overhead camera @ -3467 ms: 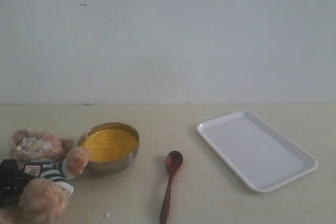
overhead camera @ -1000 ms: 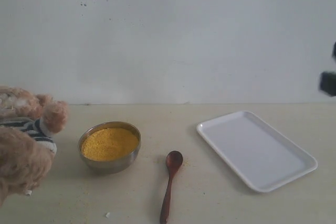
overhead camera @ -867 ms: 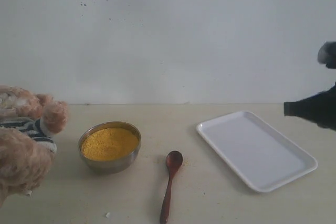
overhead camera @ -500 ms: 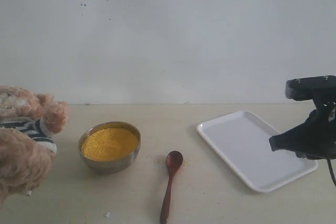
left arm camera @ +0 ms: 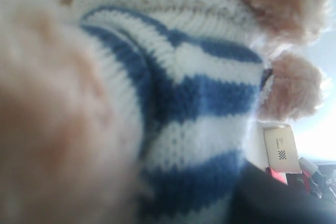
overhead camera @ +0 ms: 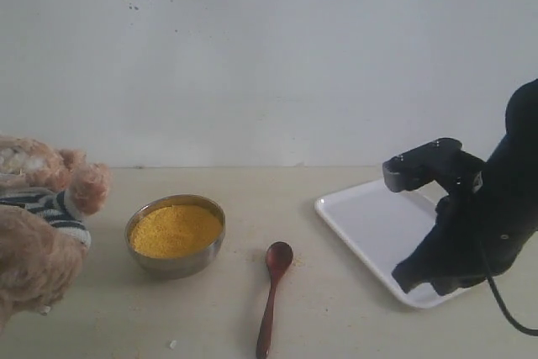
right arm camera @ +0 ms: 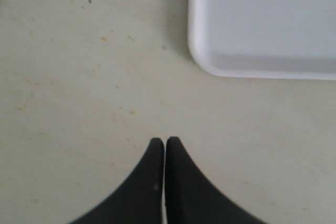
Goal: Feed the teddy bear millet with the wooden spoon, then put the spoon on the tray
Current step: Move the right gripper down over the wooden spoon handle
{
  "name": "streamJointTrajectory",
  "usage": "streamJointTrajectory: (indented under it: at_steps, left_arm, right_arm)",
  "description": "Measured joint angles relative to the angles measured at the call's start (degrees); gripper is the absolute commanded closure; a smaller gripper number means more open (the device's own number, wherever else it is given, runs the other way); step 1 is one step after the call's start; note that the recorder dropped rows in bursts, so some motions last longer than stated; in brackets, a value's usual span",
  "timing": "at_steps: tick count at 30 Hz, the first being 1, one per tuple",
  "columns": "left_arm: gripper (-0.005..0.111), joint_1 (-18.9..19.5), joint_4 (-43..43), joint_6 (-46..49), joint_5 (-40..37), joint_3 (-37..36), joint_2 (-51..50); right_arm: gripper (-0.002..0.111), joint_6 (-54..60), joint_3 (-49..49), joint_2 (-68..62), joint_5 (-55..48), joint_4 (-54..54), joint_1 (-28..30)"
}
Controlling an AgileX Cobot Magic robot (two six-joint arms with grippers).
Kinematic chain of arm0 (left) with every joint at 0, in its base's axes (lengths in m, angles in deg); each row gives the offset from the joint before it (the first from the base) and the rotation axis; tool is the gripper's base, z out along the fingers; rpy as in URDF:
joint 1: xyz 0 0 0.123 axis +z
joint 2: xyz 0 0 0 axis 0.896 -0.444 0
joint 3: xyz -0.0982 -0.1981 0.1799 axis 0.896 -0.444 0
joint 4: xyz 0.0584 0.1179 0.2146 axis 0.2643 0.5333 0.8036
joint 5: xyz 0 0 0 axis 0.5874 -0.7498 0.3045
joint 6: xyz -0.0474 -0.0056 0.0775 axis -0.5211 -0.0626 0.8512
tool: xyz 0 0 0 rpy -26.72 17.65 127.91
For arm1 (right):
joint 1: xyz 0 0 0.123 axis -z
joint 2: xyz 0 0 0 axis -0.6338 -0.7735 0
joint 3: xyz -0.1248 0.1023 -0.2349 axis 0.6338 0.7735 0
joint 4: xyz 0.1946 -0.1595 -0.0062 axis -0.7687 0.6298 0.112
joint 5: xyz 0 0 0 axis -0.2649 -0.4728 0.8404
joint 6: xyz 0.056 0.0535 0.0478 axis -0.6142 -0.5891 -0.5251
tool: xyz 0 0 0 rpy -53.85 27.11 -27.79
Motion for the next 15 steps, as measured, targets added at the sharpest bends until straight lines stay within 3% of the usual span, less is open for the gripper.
streamJointTrajectory:
  at_steps: [7, 12, 15]
  left_arm:
    - [0.103, 0.0, 0.0, 0.4, 0.0, 0.0, 0.0]
    - [0.103, 0.0, 0.0, 1.1, 0.0, 0.0, 0.0]
    - [0.103, 0.0, 0.0, 1.2, 0.0, 0.0, 0.0]
  right_arm:
    - [0.108, -1.6, 0.0, 0.0, 2.0, -12.0, -2.6]
    - [0.108, 0.3, 0.0, -0.2, 4.0, -13.5, -10.4]
    - [0.108, -1.3, 0.0, -2.8, 11.9, -13.6, -15.9]
